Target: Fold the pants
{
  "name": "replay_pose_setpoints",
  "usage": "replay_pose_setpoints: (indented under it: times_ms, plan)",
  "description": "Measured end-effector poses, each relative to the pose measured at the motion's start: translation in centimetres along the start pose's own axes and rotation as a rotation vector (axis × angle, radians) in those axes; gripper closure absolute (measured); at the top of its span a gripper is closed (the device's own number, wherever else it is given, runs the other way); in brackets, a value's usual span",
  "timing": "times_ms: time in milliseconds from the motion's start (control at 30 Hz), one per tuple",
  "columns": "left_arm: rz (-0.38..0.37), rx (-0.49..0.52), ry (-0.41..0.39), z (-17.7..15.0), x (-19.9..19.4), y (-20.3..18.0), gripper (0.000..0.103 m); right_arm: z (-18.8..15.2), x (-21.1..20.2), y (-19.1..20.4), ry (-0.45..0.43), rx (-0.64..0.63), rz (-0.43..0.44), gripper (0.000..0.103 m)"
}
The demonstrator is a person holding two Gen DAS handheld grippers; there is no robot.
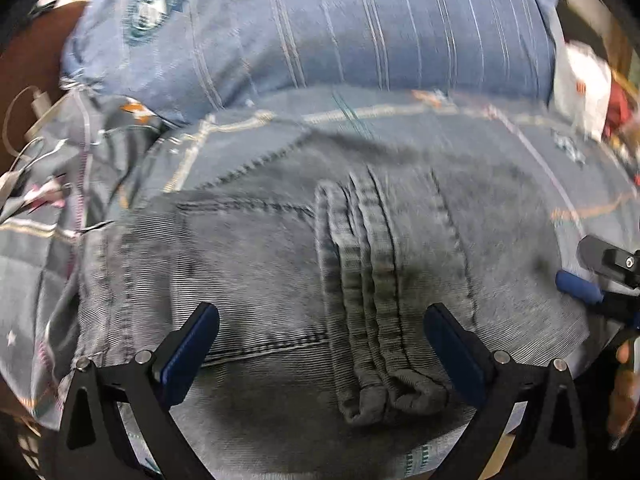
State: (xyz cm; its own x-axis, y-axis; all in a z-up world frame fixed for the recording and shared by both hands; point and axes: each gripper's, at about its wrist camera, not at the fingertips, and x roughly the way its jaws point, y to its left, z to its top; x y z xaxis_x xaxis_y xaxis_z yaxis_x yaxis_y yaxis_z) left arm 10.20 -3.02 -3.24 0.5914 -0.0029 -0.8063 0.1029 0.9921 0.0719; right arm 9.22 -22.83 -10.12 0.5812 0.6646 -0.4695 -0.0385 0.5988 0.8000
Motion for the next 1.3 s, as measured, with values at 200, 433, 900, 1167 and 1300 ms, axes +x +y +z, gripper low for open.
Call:
replay_pose_setpoints:
  times_ms: [200, 433, 900, 1167, 1300]
  plan:
    - [0.066, 0.036, 0.087, -1.0, 2.7, -0.8, 0.0, -0.4, -0.3, 0.4, 0.01, -0.031, -0.014, 0.012]
    - [0.046, -0.077, -0.111, -0.4, -3.2, 2.5, 0.0, 0.6, -1.8, 1.4, -0.125, -0.059, -0.007, 0.012]
    - [-0.111, -0.752, -0.1, -6.9, -5.5, 20.6, 0.0, 0.3, 0.5, 2.8, -0.092, -0.094, -0.142, 0.007]
    - [-0.225, -0.869, -0.036, -8.3, -3.3, 21.5, 0.0, 0.4, -0.1, 3.1, -0.106, -0.088, -0.14, 0.007]
    - [-0.254, -0.883, -0.013, -8.0, -1.7, 21.3, 0.0, 0.4, -0.3, 2.7, -0.103, -0.073, -0.126, 0.007]
